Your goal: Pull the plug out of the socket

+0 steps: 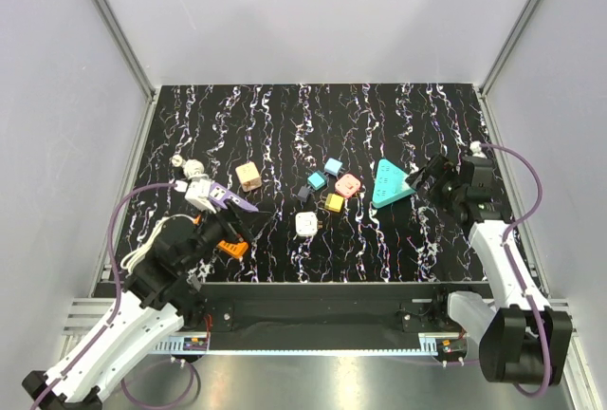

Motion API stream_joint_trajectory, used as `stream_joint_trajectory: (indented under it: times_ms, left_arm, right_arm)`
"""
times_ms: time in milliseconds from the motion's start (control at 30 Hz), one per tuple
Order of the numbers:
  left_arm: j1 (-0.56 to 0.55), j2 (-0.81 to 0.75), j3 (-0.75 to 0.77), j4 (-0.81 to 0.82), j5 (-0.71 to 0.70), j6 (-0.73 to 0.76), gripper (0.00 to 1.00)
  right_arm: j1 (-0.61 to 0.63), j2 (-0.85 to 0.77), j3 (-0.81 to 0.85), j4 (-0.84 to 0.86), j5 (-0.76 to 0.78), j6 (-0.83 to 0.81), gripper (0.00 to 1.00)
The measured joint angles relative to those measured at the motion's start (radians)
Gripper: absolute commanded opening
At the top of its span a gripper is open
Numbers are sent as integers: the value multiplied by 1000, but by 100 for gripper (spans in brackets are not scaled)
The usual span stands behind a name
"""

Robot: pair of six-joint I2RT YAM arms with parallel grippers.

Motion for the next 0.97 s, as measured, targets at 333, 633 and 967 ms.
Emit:
stream_joint_trajectory:
  times_ms: [333,633,967]
  left_arm:
    - [0,-175,-74,-97,19,-39,94]
    - [0,-350,-215,-130,76,-156,95]
    - [0,-354,-303,-122,167,-242,97]
  right_arm:
    - [68,-89,-22,-68,-139,16,100]
    - [361,-96,-73,-62,-153,103,100]
    - [419,-408,-336,-5,-220,205,100]
